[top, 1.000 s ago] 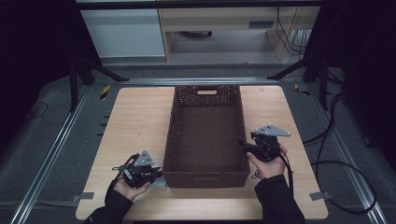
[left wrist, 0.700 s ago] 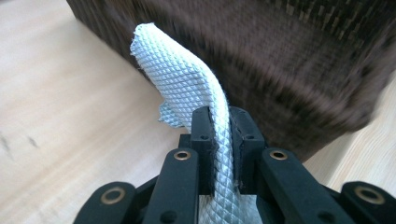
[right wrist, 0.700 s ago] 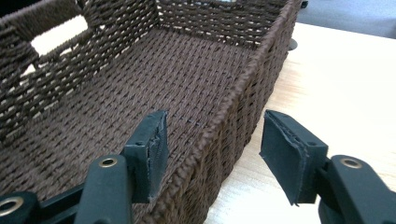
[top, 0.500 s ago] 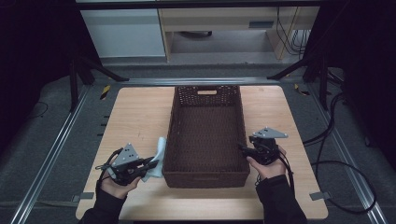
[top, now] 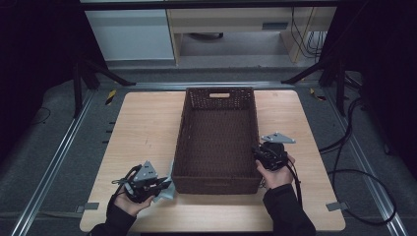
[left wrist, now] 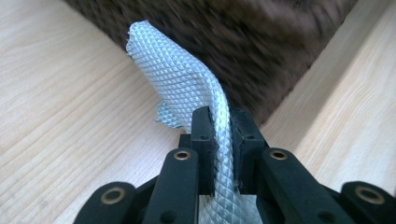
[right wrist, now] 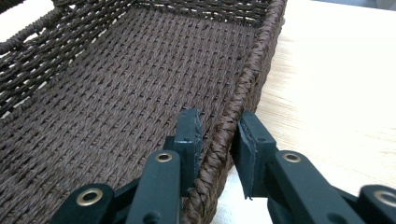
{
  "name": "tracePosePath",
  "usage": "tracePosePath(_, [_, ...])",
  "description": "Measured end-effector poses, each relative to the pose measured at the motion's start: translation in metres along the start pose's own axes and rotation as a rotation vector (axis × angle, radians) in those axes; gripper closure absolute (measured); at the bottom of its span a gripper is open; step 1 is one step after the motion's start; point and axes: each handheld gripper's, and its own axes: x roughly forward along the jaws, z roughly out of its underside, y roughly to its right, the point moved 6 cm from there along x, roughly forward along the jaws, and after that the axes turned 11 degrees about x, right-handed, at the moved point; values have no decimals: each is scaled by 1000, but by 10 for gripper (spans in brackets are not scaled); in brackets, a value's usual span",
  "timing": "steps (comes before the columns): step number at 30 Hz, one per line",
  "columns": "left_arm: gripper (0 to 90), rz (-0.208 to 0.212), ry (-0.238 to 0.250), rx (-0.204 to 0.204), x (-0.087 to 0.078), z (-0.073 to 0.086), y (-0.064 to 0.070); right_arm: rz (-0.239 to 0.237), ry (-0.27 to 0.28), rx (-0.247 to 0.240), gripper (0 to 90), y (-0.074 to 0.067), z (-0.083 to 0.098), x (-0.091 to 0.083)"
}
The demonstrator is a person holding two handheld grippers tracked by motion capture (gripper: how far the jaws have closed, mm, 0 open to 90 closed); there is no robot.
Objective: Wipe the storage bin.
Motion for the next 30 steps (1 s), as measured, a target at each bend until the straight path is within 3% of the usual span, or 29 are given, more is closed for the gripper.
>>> tracePosePath(3, [806,-10,13,-10,-4,0,-4,5,9,12,714,-1,0,1])
tracePosePath(5, [806,-24,57,-21,-14,-5,-8,2,12,10,683,-1,-1,1])
tracePosePath(8, [806,-41,115,-20,-28,-14,-9,-17,39,-13,541,1,-3,-1])
tracePosePath(9, [806,-41,115,-20,-28,-14,-9,-17,39,-13,541,1,-3,-1])
tracePosePath(10, [806,-48,130,-16,-32,-17,-8,-38,64,-24,450,2,-5,-3])
tracePosePath(12, [806,-60,165,-8,-40,-23,-8,-58,91,-39,407,2,-6,-7])
tracePosePath(15, [806,-65,176,-9,-44,-24,-7,-71,140,-44,347,4,-11,-15])
tracePosePath(19, [806,-60,161,-17,-43,-19,-5,-97,206,-47,286,9,-17,-27])
tracePosePath(25, [806,-37,64,-27,-26,4,3,-95,231,-33,247,26,-18,-35])
tracePosePath(27, [806,-22,24,-24,-16,10,5,-70,240,-26,242,36,-17,-36])
tracePosePath(30, [806,0,-11,-13,-8,14,10,10,228,-16,232,58,-9,-32])
